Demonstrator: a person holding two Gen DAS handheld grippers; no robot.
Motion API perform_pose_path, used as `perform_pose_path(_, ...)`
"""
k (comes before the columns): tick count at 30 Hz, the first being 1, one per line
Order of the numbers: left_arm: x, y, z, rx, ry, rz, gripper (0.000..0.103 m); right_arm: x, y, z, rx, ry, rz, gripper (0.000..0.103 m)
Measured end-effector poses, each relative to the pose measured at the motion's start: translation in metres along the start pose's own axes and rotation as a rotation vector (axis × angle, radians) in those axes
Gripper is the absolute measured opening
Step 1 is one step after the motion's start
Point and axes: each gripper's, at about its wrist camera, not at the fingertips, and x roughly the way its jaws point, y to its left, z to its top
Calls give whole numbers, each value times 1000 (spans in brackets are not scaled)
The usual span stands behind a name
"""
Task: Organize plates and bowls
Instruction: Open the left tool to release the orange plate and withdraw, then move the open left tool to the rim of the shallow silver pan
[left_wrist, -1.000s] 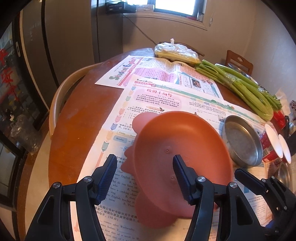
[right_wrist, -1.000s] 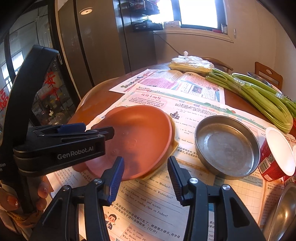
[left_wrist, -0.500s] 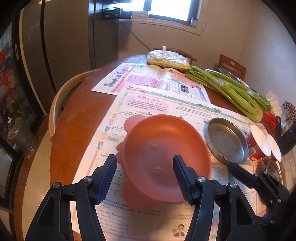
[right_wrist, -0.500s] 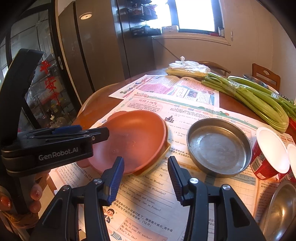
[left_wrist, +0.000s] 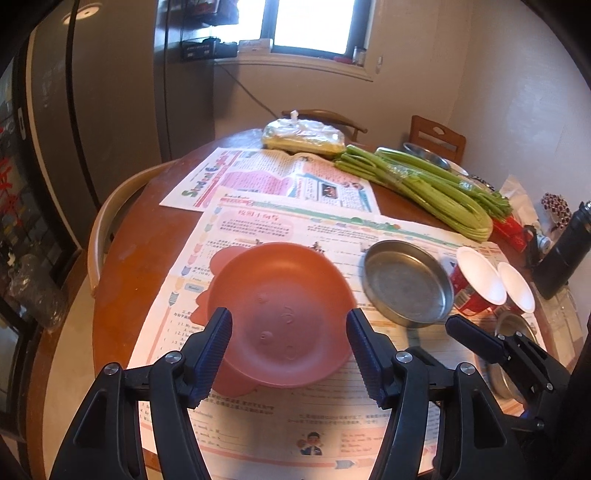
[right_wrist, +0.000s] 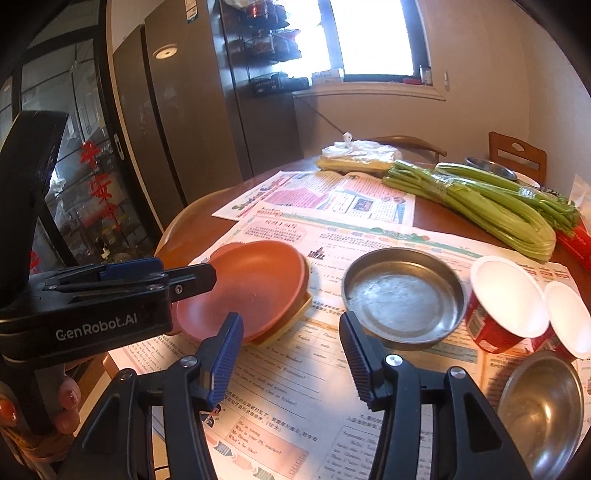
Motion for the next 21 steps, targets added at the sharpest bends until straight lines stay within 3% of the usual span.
perform_pose_path(21, -27, -43, 4, 69, -44, -42, 68, -66, -46, -1, 104, -107, -52, 56)
